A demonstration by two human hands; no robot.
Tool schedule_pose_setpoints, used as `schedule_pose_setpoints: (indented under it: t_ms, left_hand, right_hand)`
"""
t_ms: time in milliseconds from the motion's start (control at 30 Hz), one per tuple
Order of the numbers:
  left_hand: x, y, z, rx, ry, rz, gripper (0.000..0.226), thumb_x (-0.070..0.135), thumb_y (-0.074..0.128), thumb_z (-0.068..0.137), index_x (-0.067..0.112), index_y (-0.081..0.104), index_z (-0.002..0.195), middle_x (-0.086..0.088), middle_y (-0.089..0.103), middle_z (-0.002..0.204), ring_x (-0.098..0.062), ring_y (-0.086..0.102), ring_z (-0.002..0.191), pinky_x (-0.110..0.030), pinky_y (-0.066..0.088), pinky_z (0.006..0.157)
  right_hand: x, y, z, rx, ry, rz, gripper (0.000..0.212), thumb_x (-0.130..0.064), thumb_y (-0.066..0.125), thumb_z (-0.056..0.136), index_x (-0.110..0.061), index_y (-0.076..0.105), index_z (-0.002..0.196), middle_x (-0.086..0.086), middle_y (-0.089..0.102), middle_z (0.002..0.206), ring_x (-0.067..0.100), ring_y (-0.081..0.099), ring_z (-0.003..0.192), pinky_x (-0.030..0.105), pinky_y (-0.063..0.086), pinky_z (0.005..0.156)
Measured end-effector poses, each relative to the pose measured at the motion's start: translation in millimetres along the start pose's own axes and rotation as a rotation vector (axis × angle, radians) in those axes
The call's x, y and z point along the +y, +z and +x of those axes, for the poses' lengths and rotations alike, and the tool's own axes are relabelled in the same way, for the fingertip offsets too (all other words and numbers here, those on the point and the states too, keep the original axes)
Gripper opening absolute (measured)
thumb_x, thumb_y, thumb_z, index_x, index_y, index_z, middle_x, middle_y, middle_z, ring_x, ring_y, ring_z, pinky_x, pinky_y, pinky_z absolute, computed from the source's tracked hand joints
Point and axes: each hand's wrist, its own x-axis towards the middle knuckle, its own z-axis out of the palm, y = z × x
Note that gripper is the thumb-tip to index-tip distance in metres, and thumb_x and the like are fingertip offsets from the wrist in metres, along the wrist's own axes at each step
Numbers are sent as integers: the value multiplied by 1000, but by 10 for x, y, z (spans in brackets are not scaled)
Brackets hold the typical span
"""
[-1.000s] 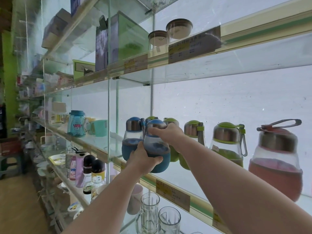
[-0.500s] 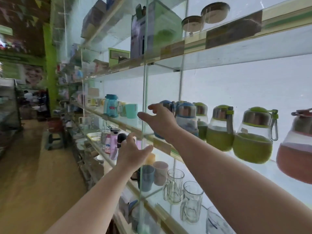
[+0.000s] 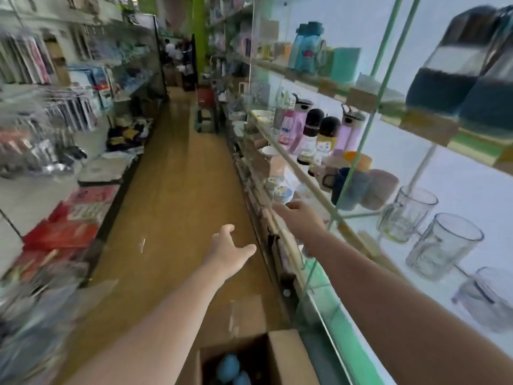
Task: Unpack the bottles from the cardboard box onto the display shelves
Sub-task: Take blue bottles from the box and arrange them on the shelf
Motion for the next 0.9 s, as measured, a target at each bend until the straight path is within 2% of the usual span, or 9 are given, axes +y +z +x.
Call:
schedule_pose_setpoints:
  t_ms: [67,133,300,400,600,700,833,900]
  left_hand:
    - [-217,117,7,-23,-50,-9,63,34,62,88,19,32,141,-8,37,142,-25,44,124,-33,38,96]
    - [-396,236,19,-38,-94,-5,62,34,62,88,20,32,141,-8,36,142,-25,43,126,-34,38,98]
    - [-807,555,80,-41,-192,7,56,28,58,91,18,34,141,-9,34,147,-25,39,131,-34,35,101]
    - [-1097,782,101,-49,-264,26,54,25,57,92,18,36,141,-8,34,147,-25,41,129,-31,37,93]
    - [-1636,1331,62,-128,-384,77,52,25,57,92,19,37,140,-9,37,144,-25,43,126,-27,34,87]
    - [-1896,1573,44,-157,-424,114,52,25,57,91,19,39,139,-8,39,143,-24,43,126,-25,33,88]
    - [-2298,1859,40,-188,-460,128,51,22,55,93,19,38,140,-7,42,141,-20,47,115,-23,32,81]
    - [-2535,2024,52,-210,-484,134,51,23,55,93,20,37,141,-6,41,143,-22,47,120,-24,35,82]
  right_hand:
    - [175,191,62,-28,20,-12,57,-60,51,84,-19,59,123,5,61,113,26,56,109,32,44,88]
    - [337,362,111,-76,40,-10,58,-58,49,86,-18,56,128,5,60,123,26,53,117,33,42,97]
    - [830,725,143,-198,107,-6,53,-47,47,93,-15,48,136,2,55,131,20,52,119,29,41,89]
    - [1277,919,138,-272,175,5,52,-41,49,94,-15,44,138,2,53,133,19,51,118,26,38,82]
    - [2246,1213,120,-360,367,-5,48,-39,50,94,-12,48,134,5,56,127,21,52,111,27,38,84]
    - [2683,1356,158,-385,459,-30,46,-36,50,94,-13,50,133,5,58,114,21,53,93,28,42,76]
    - [3197,1598,166,-426,538,-63,46,-32,51,95,-13,45,136,8,56,126,22,54,104,29,43,83]
    - [3451,1760,143,-447,579,-62,46,-30,50,95,-13,43,137,8,55,127,21,54,104,29,44,84]
